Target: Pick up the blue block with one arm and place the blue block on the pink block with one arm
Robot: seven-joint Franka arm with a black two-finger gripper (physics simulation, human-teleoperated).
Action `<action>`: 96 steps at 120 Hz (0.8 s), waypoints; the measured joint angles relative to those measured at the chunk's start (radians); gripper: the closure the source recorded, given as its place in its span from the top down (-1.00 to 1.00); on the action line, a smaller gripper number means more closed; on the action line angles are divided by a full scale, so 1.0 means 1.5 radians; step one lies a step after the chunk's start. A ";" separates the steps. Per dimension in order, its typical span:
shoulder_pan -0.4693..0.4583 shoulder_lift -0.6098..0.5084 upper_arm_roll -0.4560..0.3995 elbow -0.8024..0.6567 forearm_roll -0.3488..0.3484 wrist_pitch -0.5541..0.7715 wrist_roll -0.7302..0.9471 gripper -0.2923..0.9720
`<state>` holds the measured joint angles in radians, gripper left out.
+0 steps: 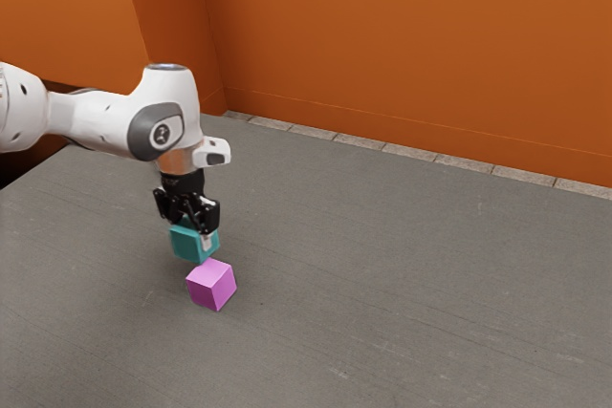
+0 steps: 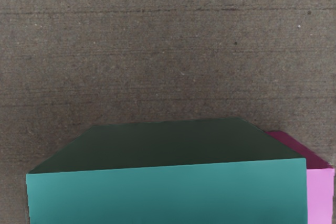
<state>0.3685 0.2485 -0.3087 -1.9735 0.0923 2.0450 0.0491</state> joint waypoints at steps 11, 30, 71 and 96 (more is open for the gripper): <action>0.000 -0.008 -0.012 -0.008 0.003 -0.001 -0.008 0.00; 0.001 -0.042 -0.022 -0.043 0.003 -0.001 -0.012 0.01; 0.000 -0.047 -0.045 -0.058 -0.003 0.012 -0.017 0.00; 0.000 -0.049 -0.052 -0.067 -0.003 0.020 -0.019 0.00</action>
<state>0.3688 0.1748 -0.3874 -2.0744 0.0871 2.0753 0.0213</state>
